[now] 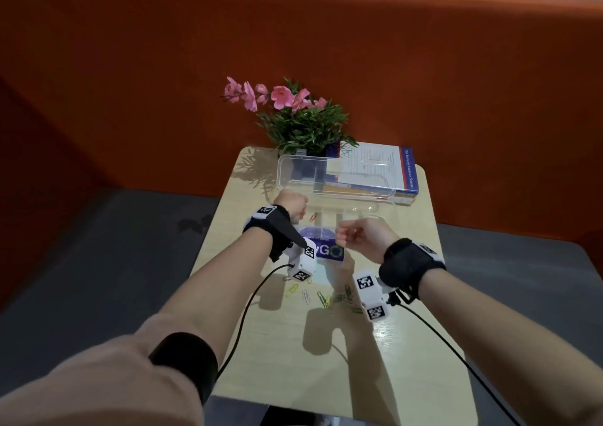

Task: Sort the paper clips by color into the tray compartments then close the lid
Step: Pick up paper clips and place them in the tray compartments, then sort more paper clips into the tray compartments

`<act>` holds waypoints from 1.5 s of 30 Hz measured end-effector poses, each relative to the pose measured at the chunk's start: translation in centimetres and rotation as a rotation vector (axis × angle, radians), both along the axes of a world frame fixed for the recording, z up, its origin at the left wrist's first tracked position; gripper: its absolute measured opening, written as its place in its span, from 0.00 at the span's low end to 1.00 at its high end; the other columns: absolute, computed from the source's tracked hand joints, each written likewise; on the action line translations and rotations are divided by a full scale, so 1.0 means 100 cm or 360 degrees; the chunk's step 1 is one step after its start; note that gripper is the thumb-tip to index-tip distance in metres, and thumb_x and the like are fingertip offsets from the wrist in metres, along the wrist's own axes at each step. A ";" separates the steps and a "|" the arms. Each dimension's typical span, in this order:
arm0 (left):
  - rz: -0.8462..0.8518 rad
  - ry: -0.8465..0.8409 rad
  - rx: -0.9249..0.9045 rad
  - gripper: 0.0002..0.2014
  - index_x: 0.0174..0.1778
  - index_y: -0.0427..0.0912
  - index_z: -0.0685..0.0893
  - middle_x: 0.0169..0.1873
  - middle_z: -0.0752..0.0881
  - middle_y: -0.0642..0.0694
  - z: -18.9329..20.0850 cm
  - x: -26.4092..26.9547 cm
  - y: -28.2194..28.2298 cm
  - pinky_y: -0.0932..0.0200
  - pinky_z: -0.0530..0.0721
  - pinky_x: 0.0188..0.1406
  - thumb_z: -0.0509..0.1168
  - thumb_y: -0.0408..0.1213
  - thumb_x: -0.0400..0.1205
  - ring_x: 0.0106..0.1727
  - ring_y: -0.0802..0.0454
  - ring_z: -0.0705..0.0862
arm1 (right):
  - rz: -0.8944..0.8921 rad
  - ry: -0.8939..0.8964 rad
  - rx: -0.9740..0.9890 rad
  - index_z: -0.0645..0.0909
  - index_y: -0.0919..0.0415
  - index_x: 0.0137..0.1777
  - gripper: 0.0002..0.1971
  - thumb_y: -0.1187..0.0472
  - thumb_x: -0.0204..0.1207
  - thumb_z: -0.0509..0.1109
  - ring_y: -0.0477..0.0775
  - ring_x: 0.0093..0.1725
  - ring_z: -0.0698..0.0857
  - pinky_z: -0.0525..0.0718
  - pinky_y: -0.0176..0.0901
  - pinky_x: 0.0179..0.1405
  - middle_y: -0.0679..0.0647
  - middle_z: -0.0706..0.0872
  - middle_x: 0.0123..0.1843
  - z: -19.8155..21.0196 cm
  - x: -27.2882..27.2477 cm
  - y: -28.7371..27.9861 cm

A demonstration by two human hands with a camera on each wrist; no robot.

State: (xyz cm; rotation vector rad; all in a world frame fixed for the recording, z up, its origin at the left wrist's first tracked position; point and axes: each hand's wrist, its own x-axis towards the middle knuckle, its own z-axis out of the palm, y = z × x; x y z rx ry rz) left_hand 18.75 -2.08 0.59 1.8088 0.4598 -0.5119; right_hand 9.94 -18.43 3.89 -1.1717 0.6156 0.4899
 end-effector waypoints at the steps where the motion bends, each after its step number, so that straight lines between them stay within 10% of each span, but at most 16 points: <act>1: 0.0020 -0.0003 -0.0111 0.13 0.41 0.36 0.81 0.27 0.79 0.42 0.005 -0.004 0.002 0.65 0.75 0.22 0.53 0.24 0.85 0.25 0.49 0.75 | 0.0018 -0.0006 0.0017 0.74 0.74 0.50 0.08 0.76 0.80 0.54 0.59 0.39 0.81 0.84 0.50 0.50 0.63 0.78 0.39 0.003 0.007 0.004; 5: 0.0069 -0.0066 -0.0459 0.19 0.71 0.27 0.74 0.42 0.82 0.41 0.018 -0.022 0.018 0.74 0.81 0.26 0.47 0.23 0.87 0.27 0.64 0.87 | 0.0022 0.0023 0.0091 0.72 0.68 0.43 0.08 0.75 0.79 0.53 0.59 0.38 0.78 0.82 0.48 0.47 0.63 0.75 0.37 0.009 0.033 0.023; 9: 0.0082 -0.0190 -0.0384 0.21 0.73 0.30 0.75 0.71 0.77 0.30 0.024 -0.034 0.023 0.52 0.76 0.69 0.47 0.22 0.86 0.71 0.41 0.78 | 0.0057 0.0044 0.0058 0.70 0.73 0.64 0.15 0.63 0.84 0.52 0.64 0.54 0.78 0.77 0.57 0.56 0.66 0.75 0.49 0.009 0.050 0.041; 14: 0.0179 -0.0354 -0.0051 0.17 0.58 0.39 0.85 0.58 0.87 0.38 0.016 -0.055 0.035 0.49 0.79 0.67 0.52 0.26 0.84 0.61 0.43 0.84 | 0.0169 -0.0012 -0.0118 0.65 0.74 0.74 0.22 0.63 0.83 0.54 0.70 0.76 0.69 0.69 0.58 0.74 0.70 0.69 0.77 0.009 0.061 0.053; 21: -0.0159 -0.0374 0.0533 0.11 0.41 0.46 0.87 0.40 0.86 0.48 -0.017 -0.116 0.055 0.50 0.85 0.52 0.61 0.29 0.78 0.48 0.42 0.87 | 0.0589 -0.0273 -0.0411 0.81 0.66 0.48 0.06 0.67 0.80 0.63 0.56 0.39 0.82 0.85 0.47 0.46 0.58 0.82 0.40 0.003 0.013 0.032; 26: -0.0577 -0.0401 0.0865 0.07 0.49 0.43 0.86 0.51 0.84 0.44 -0.034 -0.140 0.050 0.59 0.80 0.52 0.67 0.33 0.76 0.55 0.47 0.86 | 0.1102 -0.0305 -0.1227 0.79 0.60 0.41 0.07 0.66 0.78 0.63 0.53 0.37 0.82 0.80 0.40 0.32 0.56 0.83 0.44 -0.036 -0.032 0.023; 31: -0.0981 -0.0599 0.1073 0.25 0.72 0.50 0.77 0.67 0.77 0.48 -0.042 -0.140 0.036 0.51 0.75 0.71 0.64 0.28 0.78 0.67 0.45 0.74 | 0.1195 -0.0518 -0.1579 0.81 0.60 0.53 0.09 0.61 0.75 0.66 0.60 0.52 0.85 0.80 0.45 0.51 0.59 0.88 0.54 -0.060 -0.047 0.048; 45: -0.1060 -0.0587 0.1347 0.13 0.59 0.44 0.85 0.61 0.83 0.45 -0.038 -0.120 0.017 0.52 0.82 0.62 0.68 0.33 0.78 0.63 0.44 0.82 | 0.1363 -0.0602 -0.1773 0.83 0.64 0.54 0.11 0.66 0.74 0.64 0.63 0.57 0.83 0.79 0.45 0.55 0.62 0.82 0.60 -0.067 -0.049 0.041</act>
